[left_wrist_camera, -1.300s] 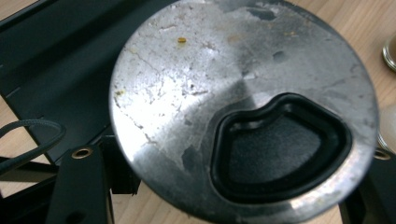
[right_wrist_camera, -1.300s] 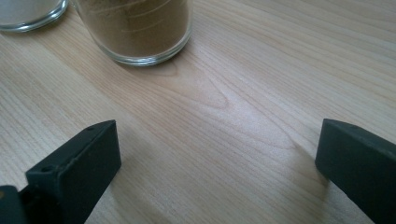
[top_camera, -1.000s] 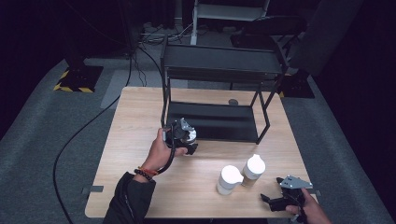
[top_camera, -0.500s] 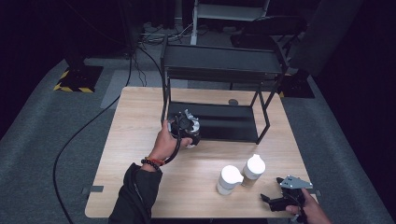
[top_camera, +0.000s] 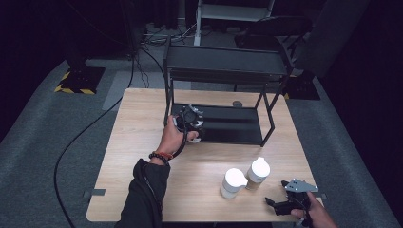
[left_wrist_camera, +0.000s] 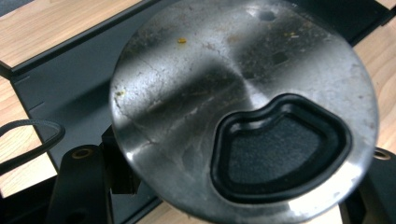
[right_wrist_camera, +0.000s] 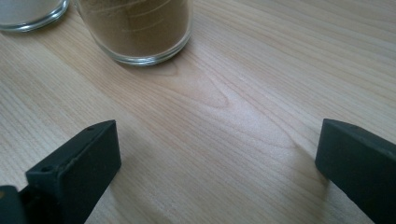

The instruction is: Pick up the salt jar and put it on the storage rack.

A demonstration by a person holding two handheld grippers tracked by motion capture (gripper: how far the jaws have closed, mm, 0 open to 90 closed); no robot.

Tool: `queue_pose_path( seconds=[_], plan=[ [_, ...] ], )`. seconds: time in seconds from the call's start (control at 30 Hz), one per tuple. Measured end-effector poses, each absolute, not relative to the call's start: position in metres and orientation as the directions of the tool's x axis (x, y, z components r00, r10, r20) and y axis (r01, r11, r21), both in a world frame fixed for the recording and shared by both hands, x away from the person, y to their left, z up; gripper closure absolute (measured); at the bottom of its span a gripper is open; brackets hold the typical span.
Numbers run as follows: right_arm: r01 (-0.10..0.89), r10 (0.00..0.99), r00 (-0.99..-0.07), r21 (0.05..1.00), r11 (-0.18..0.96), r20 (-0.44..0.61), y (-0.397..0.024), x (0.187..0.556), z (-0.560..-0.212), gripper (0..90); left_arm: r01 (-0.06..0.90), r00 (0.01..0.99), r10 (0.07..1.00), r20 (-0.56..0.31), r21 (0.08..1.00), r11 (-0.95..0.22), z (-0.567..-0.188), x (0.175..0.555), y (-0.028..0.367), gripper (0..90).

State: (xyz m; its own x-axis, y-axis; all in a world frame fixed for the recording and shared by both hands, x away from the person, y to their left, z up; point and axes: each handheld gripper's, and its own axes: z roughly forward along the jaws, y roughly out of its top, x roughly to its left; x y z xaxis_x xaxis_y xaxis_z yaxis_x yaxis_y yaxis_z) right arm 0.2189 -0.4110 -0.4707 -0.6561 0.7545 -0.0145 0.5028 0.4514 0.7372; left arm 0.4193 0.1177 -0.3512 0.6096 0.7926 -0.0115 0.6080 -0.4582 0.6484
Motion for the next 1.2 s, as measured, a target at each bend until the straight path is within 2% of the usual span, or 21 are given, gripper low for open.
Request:
queue_pose_path(
  seconds=[0.63, 1.2],
  plan=[
    [0.5, 0.756, -0.655, 0.742, 0.447, -0.014, -0.412, 0.217, -0.472, 0.0, 0.672, 0.524, 0.852, 0.014, 0.608, -0.423, -0.362, 0.445, 0.098, 30.5],
    [0.498, 0.757, -0.654, 0.744, 0.445, -0.015, -0.412, 0.216, -0.473, 0.0, 0.702, 0.468, 0.884, 0.008, 0.604, -0.377, -0.378, 0.453, 0.087, 30.4]
  ],
)
